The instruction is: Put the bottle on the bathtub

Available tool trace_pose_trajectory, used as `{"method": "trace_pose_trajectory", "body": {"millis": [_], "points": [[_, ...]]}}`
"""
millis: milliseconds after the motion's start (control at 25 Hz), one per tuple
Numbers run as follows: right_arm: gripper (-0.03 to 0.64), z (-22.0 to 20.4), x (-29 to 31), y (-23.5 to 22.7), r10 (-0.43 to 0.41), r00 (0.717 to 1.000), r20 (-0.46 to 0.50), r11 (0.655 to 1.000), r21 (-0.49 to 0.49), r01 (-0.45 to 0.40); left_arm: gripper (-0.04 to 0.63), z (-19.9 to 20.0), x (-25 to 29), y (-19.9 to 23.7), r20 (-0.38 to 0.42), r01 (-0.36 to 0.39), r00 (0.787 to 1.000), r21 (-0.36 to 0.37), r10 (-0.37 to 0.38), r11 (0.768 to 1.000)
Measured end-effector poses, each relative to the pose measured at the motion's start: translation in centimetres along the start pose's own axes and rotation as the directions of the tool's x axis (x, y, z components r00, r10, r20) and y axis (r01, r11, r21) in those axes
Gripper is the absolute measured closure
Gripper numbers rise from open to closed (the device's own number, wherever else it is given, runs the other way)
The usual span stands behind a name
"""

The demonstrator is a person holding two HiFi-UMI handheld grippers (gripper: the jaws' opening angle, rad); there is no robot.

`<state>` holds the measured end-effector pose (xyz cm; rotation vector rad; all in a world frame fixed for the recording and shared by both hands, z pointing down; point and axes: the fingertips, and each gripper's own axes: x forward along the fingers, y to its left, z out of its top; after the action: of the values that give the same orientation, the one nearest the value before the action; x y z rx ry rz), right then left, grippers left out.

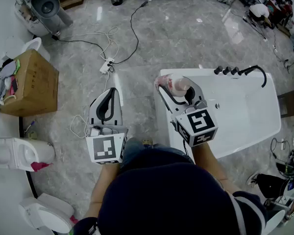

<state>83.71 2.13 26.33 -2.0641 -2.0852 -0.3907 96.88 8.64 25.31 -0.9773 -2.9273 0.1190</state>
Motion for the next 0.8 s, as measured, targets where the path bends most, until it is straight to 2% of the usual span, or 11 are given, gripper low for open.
{"method": "trace_pose_trajectory", "body": {"millis": [200, 360, 560, 680, 800], "points": [[0.373, -1.1, 0.4, -0.9, -0.019, 0.998, 0.053, 1.0, 0.009, 0.019, 0.571, -0.4, 0.4, -0.2, 0.008, 0.006, 1.0, 0.004, -0.006, 1.0], [0.373, -2.4, 1.4, -1.4, -0.024, 0.999, 0.026, 1.0, -0.001, 0.024, 0.571, -1.3, 1.6, 0.0, 0.002, 0.013, 1.0, 0.006, -0.013, 1.0], [0.373, -0.1, 6.3, -3.7, -0.042, 0.998, 0.04, 0.999, 0.027, 0.041, 0.571, -1.4, 6.7, 2.9, -0.005, 0.031, 0.999, -0.008, -0.031, 0.999], [0.373, 0.5, 9.6, -5.6, -0.063, 0.998, 0.021, 0.998, 0.012, 0.063, 0.571, -1.6, 10.5, 4.8, 0.01, 0.044, 0.999, -0.007, -0.043, 0.999], [0.373, 1.5, 14.0, -7.3, -0.1, 0.994, 0.053, 0.995, 0.016, 0.099, 0.571, -1.6, 14.5, 7.6, 0.033, 0.066, 0.997, -0.001, -0.066, 0.998]]}}
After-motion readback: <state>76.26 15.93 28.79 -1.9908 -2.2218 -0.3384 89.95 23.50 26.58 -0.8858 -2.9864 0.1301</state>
